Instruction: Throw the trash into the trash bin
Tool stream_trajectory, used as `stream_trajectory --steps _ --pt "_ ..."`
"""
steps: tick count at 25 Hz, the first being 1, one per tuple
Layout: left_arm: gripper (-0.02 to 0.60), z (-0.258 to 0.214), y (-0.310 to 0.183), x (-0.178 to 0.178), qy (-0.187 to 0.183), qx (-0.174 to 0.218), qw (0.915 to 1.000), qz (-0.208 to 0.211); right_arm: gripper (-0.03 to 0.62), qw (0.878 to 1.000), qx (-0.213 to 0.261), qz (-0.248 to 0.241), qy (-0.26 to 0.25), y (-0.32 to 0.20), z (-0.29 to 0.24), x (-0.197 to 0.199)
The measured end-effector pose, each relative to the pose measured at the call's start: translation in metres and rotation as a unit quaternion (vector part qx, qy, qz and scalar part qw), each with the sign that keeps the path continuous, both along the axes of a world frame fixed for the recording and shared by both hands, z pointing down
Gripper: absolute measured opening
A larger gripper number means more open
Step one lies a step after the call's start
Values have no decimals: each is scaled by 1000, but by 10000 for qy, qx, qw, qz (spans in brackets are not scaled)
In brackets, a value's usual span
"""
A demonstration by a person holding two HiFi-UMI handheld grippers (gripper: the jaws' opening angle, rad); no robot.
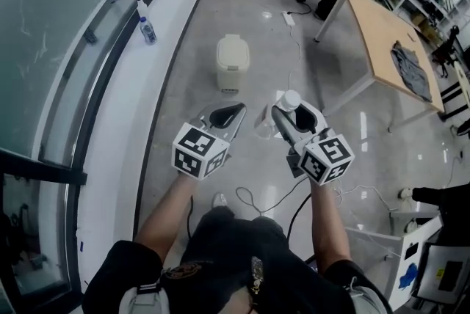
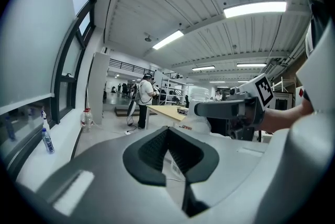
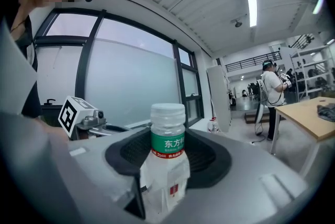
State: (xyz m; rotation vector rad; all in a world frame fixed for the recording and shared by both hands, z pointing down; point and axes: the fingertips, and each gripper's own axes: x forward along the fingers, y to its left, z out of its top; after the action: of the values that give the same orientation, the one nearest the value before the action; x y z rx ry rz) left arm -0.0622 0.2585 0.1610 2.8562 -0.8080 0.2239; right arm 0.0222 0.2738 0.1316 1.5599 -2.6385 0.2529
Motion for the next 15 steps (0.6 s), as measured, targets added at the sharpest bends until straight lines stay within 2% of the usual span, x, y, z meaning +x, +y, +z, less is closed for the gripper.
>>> stream_trajectory --steps 6,15 --pt "3 16 -57 -3 -12 -159 9999 -8 199 10000 -31 66 66 -59 3 -1" --pt "3 41 -141 24 -180 -305 9992 -175 199 9999 -106 -82 -59 -149 20 28"
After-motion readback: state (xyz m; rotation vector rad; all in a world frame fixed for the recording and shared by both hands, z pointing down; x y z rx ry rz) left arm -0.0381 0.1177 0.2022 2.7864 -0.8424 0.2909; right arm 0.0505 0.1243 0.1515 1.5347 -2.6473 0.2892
